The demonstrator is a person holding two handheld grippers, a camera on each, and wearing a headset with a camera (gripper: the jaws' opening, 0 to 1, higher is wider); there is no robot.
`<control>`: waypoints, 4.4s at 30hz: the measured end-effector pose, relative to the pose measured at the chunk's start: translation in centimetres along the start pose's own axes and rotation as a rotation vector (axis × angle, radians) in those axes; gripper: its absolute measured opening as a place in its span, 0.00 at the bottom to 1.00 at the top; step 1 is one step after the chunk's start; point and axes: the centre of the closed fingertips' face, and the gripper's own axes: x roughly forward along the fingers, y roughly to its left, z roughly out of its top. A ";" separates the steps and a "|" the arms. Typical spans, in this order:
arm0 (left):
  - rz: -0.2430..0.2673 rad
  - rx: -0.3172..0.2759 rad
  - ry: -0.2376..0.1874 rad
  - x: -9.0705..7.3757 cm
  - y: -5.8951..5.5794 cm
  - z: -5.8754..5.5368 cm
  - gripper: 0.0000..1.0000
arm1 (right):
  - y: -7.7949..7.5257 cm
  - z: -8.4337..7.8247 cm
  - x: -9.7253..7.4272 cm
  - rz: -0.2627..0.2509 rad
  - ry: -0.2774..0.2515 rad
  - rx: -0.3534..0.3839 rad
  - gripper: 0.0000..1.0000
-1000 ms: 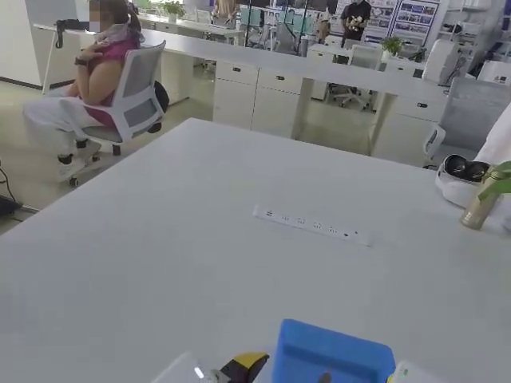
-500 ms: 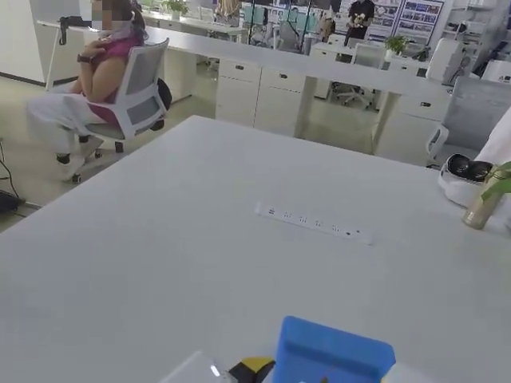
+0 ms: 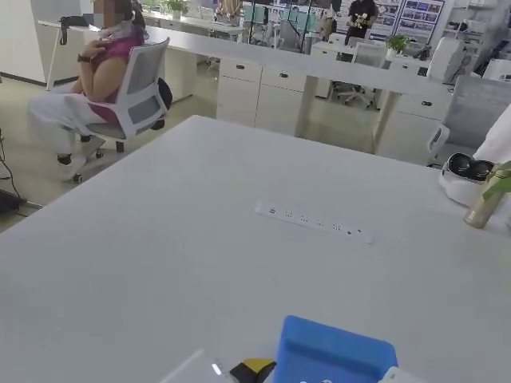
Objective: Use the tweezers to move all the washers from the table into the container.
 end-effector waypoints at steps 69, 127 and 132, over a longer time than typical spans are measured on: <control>-0.008 0.031 0.021 0.1 -0.2 -0.4 0.75 | -0.4 3.7 -3.3 0.021 -0.107 0.014 0.03; 0.004 0.035 0.030 0.1 0.0 -0.6 0.74 | -8.5 5.9 0.3 -0.160 -0.048 -0.020 0.04; 0.005 0.033 0.030 0.1 0.1 -0.6 0.74 | -9.1 5.6 0.5 -0.168 -0.040 -0.024 0.04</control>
